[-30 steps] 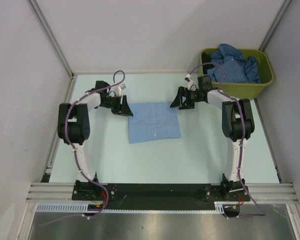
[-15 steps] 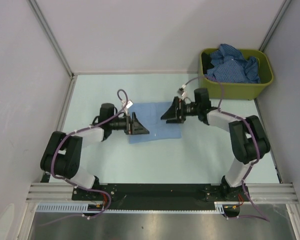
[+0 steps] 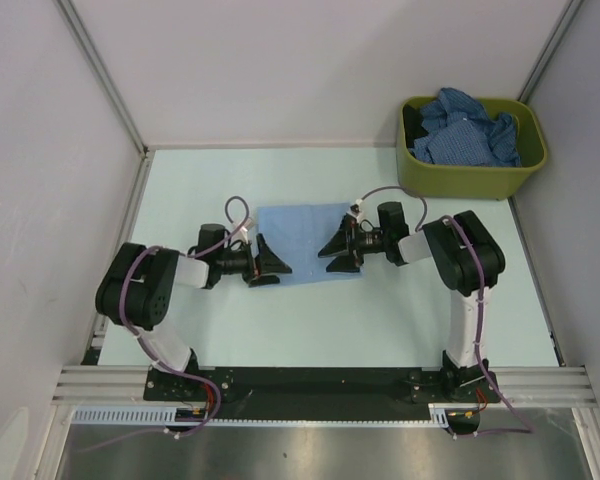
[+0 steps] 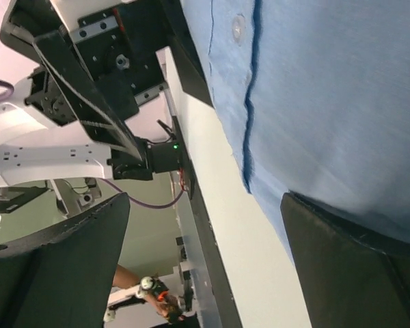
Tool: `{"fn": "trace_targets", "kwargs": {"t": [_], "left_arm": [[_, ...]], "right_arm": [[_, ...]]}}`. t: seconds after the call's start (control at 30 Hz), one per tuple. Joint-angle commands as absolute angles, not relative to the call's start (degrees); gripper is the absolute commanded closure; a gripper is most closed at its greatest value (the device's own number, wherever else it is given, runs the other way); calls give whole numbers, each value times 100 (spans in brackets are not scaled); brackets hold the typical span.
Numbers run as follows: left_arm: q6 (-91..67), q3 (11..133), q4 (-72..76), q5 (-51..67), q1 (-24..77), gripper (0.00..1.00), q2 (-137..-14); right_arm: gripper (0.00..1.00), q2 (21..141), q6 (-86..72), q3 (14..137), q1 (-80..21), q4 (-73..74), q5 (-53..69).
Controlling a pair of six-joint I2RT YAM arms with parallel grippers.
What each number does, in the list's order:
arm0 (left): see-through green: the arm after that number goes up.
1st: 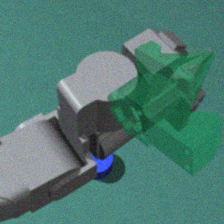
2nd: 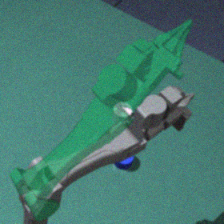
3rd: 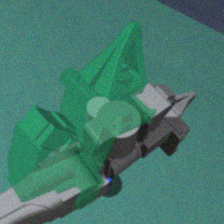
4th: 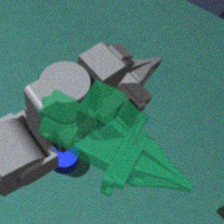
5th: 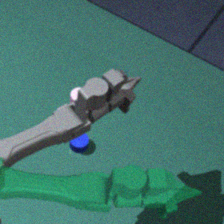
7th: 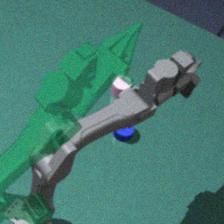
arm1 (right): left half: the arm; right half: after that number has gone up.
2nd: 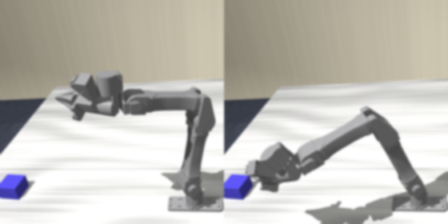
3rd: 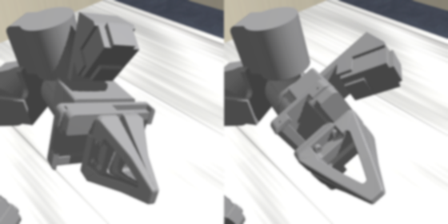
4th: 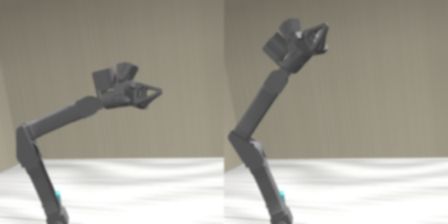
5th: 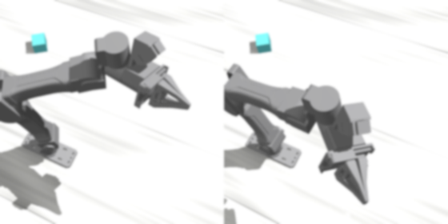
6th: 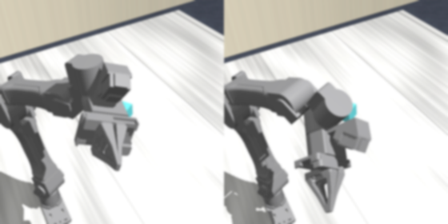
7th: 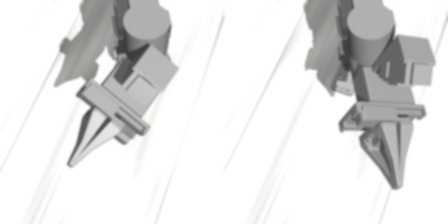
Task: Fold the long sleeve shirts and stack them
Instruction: Fold the shirt, then neatly place the folded shirt to the corner
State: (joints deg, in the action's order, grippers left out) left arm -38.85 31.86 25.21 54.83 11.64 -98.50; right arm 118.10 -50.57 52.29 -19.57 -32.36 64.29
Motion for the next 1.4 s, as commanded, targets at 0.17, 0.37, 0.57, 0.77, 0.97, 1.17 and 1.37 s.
{"fn": "trace_targets", "kwargs": {"t": [0.17,0.37,0.57,0.77,0.97,1.17,1.37], "left_arm": [[-3407,2751,2485,5739,1212,1,-8693],[-3902,2979,2760,5546,801,1,-8447],[-3437,3409,1909,5379,-209,1,-8262],[-2375,3805,722,5265,-755,1,-7946],[-1486,3920,159,4774,-817,5,-7489],[-1160,4429,-692,3736,-922,9,-7321],[-976,5062,-1413,3331,-1362,7,-7330]], "right_arm": [[0,10705,-4154,5572,-2397,-2200,5915],[0,11679,-5475,5906,-2996,-3776,5739],[0,12814,-5152,6266,-3032,-3412,5660],[4,12298,-2829,6170,-2918,-628,5616],[29,11436,-496,7170,-2830,1905,4994],[53,11206,-18,8120,-3637,2101,3888],[58,11768,439,8876,-4665,1995,2690]]}}
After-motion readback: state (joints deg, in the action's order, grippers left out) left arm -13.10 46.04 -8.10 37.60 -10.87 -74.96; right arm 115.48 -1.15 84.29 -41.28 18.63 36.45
